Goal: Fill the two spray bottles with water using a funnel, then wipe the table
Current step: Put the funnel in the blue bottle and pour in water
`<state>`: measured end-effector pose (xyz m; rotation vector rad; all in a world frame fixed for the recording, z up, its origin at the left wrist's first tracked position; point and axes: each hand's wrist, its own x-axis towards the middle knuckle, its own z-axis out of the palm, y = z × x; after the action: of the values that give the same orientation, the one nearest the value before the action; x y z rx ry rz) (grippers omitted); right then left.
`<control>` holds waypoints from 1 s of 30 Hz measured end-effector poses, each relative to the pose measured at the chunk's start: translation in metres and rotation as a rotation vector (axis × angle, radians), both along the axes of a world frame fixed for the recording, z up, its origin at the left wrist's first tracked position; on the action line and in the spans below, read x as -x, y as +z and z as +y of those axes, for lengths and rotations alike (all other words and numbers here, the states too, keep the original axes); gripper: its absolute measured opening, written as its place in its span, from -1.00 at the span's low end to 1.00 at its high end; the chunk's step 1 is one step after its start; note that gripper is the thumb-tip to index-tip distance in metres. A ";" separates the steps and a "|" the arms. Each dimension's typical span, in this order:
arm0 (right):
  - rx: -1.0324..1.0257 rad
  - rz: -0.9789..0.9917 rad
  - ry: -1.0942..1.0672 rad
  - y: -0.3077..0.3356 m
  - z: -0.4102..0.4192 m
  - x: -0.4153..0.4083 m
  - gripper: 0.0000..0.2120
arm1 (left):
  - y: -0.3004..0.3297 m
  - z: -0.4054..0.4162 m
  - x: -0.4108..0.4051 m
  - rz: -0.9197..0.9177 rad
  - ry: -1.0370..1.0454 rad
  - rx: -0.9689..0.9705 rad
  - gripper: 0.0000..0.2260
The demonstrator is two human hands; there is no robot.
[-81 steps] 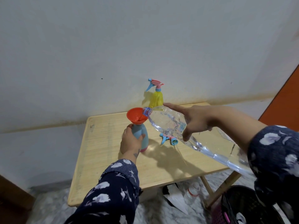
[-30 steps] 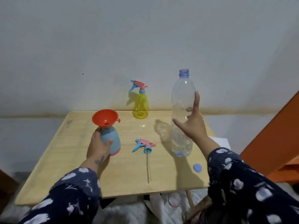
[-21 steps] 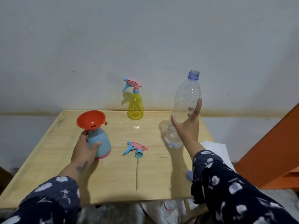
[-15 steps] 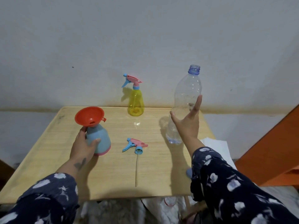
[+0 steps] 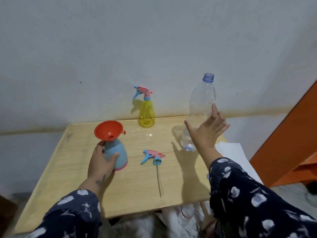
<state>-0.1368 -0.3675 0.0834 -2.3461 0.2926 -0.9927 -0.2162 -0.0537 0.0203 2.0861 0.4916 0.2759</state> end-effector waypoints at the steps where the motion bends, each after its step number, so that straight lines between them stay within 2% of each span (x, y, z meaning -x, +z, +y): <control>1: 0.021 -0.006 -0.007 0.001 0.009 0.005 -0.05 | 0.000 0.002 0.001 -0.003 -0.015 -0.003 -0.41; 4: 0.059 -0.008 0.084 0.002 0.044 0.021 -0.18 | 0.003 0.007 0.002 -0.007 -0.056 -0.031 -0.43; 8: -0.018 0.104 0.428 0.005 0.104 0.045 -0.35 | 0.004 0.016 0.003 -0.031 -0.130 -0.019 -0.47; 11: -0.160 0.285 0.641 0.005 0.152 0.064 -0.22 | 0.004 0.022 0.002 -0.041 -0.181 0.015 -0.48; 13: -0.286 0.389 0.704 0.002 0.181 0.072 -0.09 | 0.004 0.024 0.001 -0.045 -0.199 0.008 -0.49; 18: -0.606 0.424 0.684 -0.003 0.229 0.073 -0.04 | 0.003 0.026 -0.004 -0.013 -0.212 0.003 -0.53; 25: -0.701 0.315 0.606 -0.001 0.244 0.072 -0.28 | -0.003 0.025 -0.005 -0.018 -0.248 0.059 -0.47; 30: -0.937 0.241 0.567 0.023 0.223 0.060 -0.36 | -0.007 0.029 -0.003 -0.062 -0.274 0.103 -0.46</control>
<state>-0.1970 -0.1441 0.1066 -1.5228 0.1204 -0.1967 -0.2136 -0.0250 0.0136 2.0094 0.1751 0.1501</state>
